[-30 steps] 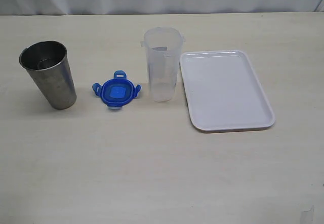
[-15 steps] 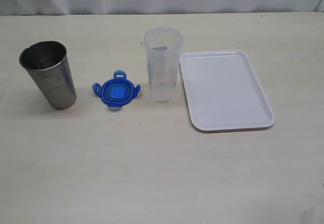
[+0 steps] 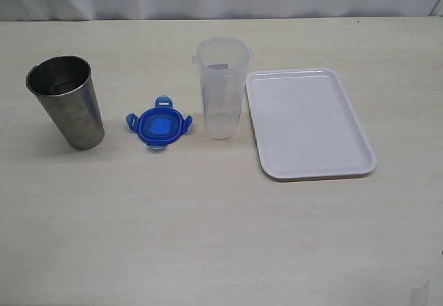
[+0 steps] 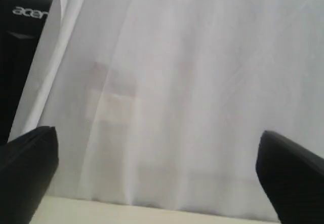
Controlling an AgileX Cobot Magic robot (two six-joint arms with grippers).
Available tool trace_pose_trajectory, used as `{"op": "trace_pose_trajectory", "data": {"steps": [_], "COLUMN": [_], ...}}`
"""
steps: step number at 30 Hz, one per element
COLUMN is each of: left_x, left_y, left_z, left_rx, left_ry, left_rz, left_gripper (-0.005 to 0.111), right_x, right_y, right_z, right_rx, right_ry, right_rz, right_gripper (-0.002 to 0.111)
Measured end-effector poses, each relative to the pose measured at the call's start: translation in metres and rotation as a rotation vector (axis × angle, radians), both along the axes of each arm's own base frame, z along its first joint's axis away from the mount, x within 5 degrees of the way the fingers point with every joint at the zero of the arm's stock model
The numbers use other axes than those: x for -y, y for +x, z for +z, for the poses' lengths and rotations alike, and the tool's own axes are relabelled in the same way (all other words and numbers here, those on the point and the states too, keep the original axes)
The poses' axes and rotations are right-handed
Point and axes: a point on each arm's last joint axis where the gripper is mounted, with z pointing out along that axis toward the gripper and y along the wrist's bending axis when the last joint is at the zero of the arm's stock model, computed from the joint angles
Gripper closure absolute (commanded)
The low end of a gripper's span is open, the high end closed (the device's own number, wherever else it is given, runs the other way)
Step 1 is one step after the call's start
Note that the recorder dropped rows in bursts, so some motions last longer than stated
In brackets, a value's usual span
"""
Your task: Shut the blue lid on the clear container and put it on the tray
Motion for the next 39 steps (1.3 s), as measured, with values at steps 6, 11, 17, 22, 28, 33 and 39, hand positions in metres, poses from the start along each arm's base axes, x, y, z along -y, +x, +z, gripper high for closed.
{"op": "trace_pose_trajectory", "data": {"steps": [6,11,17,22,28,33,39], "left_x": [0.004,0.01,0.012,0.015,0.024,0.024,0.024], "left_y": [0.043,0.071,0.087,0.094,0.113,0.125,0.144], "left_z": [-0.029,-0.06,-0.085,-0.095,-0.106,-0.119,-0.138], "left_rx": [-0.209,-0.336,-0.393,-0.368,-0.401,-0.464,-0.523], "left_ry": [0.055,0.115,0.152,0.182,0.255,0.252,0.246], "left_rz": [-0.067,-0.156,-0.193,-0.227,-0.357,-0.368,-0.396], "left_gripper": [0.002,0.002,0.002,0.002,0.002,0.002,0.002], "right_x": [0.0,0.0,0.0,0.0,0.0,0.0,0.0], "right_y": [0.0,0.0,0.0,0.0,0.0,0.0,0.0], "right_z": [0.0,0.0,0.0,0.0,0.0,0.0,0.0], "right_rx": [0.0,0.0,0.0,0.0,0.0,0.0,0.0], "right_ry": [0.0,0.0,0.0,0.0,0.0,0.0,0.0], "right_rz": [0.0,0.0,0.0,0.0,0.0,0.0,0.0], "right_gripper": [0.104,0.104,0.104,0.104,0.104,0.104,0.104]}}
